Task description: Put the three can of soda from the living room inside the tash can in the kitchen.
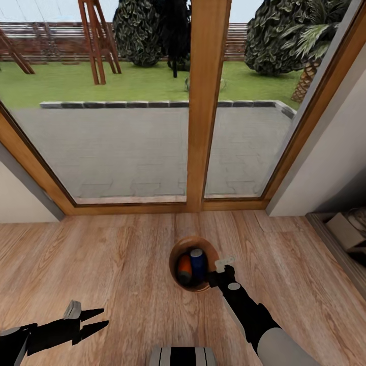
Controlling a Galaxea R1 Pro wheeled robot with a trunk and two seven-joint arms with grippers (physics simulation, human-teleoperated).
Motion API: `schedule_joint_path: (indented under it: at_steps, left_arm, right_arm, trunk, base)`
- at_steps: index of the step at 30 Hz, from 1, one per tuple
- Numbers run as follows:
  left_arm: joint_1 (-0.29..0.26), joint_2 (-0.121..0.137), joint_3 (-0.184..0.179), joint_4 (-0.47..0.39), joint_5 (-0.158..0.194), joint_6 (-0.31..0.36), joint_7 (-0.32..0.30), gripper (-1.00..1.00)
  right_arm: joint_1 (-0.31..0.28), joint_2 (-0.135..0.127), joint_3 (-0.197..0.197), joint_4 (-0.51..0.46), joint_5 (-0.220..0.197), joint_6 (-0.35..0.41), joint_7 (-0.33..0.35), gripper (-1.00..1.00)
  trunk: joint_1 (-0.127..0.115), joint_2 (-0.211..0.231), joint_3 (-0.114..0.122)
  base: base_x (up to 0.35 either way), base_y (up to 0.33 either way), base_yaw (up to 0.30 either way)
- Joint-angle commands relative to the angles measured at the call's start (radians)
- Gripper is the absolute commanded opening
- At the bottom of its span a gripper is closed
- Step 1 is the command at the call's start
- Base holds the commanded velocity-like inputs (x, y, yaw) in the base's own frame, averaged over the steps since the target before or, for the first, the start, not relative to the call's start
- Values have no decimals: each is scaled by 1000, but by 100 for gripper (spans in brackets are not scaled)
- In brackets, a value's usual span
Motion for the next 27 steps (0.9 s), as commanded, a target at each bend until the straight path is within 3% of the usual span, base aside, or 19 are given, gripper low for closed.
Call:
schedule_joint_path:
  at_steps: [1,27]
  left_arm:
    - [0,0,0,0,0,0,0,100]
    - [0,0,0,-1,0,0,0,100]
  right_arm:
    - [1,0,0,34,-1,0,0,100]
    - [0,1,0,34,-1,0,0,100]
  trunk:
    - [0,0,0]
    - [0,0,0]
  base:
    - [0,0,0]
    - [0,0,0]
